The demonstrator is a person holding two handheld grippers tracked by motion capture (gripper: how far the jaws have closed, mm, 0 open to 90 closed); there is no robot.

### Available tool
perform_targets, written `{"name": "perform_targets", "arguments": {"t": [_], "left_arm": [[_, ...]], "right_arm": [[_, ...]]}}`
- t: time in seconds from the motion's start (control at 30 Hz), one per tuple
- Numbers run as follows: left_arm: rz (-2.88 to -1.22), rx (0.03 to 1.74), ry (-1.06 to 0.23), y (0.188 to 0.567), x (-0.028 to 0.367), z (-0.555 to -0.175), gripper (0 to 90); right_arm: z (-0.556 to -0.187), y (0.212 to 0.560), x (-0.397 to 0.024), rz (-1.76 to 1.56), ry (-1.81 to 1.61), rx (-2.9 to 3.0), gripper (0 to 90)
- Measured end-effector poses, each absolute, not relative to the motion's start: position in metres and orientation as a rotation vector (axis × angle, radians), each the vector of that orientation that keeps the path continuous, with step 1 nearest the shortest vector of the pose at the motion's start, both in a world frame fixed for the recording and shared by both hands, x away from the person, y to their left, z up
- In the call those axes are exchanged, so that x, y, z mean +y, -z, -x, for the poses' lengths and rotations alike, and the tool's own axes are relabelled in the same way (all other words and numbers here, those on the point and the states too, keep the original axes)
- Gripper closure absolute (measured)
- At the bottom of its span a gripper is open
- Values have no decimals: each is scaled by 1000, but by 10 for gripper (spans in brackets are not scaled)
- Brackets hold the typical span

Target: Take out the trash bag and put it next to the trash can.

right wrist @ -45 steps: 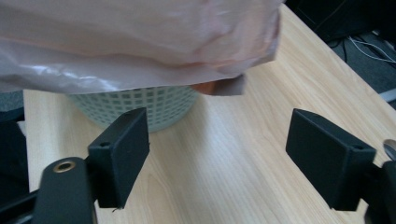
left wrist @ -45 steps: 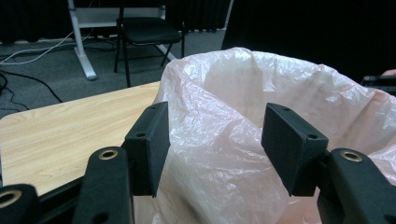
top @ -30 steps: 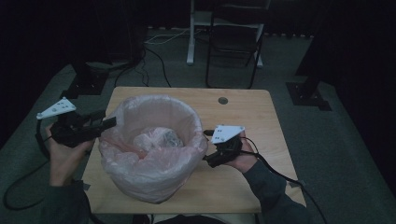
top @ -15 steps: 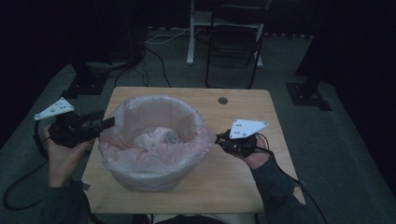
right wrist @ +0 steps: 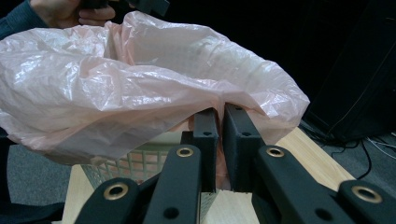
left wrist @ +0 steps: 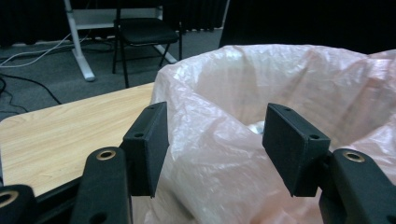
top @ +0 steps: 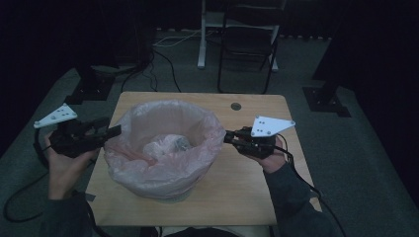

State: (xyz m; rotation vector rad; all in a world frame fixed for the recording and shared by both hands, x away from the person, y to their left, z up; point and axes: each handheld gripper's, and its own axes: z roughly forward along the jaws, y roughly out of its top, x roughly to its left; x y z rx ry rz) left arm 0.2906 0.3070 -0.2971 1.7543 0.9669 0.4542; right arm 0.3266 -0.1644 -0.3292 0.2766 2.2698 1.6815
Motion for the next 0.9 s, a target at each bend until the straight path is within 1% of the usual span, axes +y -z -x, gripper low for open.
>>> {"name": "perform_targets", "arguments": {"t": [0.1, 0.17, 0.2, 0.23, 0.27, 0.3, 0.33, 0.37, 0.4, 0.43, 0.5, 0.53, 0.63, 0.67, 0.7, 0.73, 0.77, 0.9], "left_arm": [[-1766, 933, -435, 292, 309, -285, 400], [-1788, 921, -422, 291, 306, -283, 391], [-1788, 921, -422, 291, 306, -283, 387], [-1812, 916, -411, 291, 303, -283, 387], [-1841, 908, -409, 291, 299, -283, 377], [-1841, 908, -409, 291, 299, -283, 377], [-1852, 902, -406, 291, 297, -284, 377], [-1859, 900, -404, 291, 296, -284, 377], [-1867, 901, -401, 292, 294, -285, 377], [-1867, 902, -401, 292, 294, -285, 377], [-1866, 907, -401, 292, 294, -285, 377], [-1865, 908, -403, 292, 295, -285, 377], [-1855, 916, -405, 293, 297, -285, 377], [-1852, 918, -404, 293, 298, -285, 377], [-1850, 919, -401, 293, 298, -286, 377], [-1850, 919, -401, 293, 298, -286, 377], [-1850, 919, -400, 293, 298, -286, 377], [-1850, 925, -396, 294, 297, -287, 377]], "right_arm": [[-327, 330, -163, -277, -1655, 2280, 840], [-327, 331, -162, -274, -1632, 2290, 805], [-327, 331, -162, -274, -1632, 2290, 805], [-327, 331, -162, -270, -1619, 2293, 760], [-327, 332, -161, -270, -1588, 2296, 626], [-327, 332, -160, -276, -1574, 2290, 599], [-328, 333, -161, -283, -1565, 2290, 599], [-328, 333, -161, -283, -1565, 2290, 550], [-330, 335, -161, -298, -1533, 2308, 466], [-330, 336, -160, -299, -1522, 2322, 454], [-332, 340, -160, -308, -1478, 2345, 386], [-332, 340, -160, -308, -1478, 2345, 386], [-332, 349, -160, -288, -1418, 2394, 332], [-332, 349, -160, -288, -1418, 2394, 332], [-333, 354, -159, -279, -1391, 2427, 285], [-333, 354, -159, -279, -1391, 2427, 285], [-333, 359, -156, -281, -1351, 2443, 248], [-338, 360, -146, -313, -1309, 2406, 218]]}}
